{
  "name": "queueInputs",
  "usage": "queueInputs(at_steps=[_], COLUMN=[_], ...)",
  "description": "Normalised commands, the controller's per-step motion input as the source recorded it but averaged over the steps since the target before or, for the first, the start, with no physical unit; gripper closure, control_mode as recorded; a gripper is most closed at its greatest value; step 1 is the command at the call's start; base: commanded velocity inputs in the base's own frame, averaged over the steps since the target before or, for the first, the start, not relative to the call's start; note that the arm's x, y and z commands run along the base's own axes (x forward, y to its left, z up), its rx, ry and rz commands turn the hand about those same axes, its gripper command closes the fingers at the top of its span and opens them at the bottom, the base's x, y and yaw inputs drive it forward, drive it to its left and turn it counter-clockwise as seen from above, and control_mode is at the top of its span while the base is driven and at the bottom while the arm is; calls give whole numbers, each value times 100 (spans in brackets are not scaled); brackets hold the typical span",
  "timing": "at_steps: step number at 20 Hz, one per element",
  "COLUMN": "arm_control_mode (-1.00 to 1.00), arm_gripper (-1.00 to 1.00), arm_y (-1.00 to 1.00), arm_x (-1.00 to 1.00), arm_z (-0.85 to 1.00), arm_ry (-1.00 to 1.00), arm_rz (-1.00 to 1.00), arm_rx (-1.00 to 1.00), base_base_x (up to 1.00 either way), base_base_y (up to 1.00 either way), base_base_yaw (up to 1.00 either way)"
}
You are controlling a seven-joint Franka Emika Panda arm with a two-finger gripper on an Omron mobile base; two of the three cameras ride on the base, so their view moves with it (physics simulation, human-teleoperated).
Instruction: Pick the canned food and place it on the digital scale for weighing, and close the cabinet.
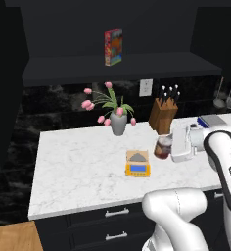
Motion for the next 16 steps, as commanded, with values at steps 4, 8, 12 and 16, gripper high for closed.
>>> queueInputs(at_steps=[4, 8, 12, 16], arm_control_mode=[-100, -100, -100, -100], arm_gripper=[100, 100, 100, 100], arm_y=[2, 8, 0, 0], arm_x=[31, 33, 36, 32], arm_z=[-47, -29, -3, 0], arm_ry=[6, 6, 3, 0], arm_rz=[11, 9, 4, 0], arm_rx=[0, 0, 0, 0], base_base_x=[0, 0, 0, 0], base_base_y=[0, 0, 0, 0], base_base_yaw=[0, 0, 0, 0])
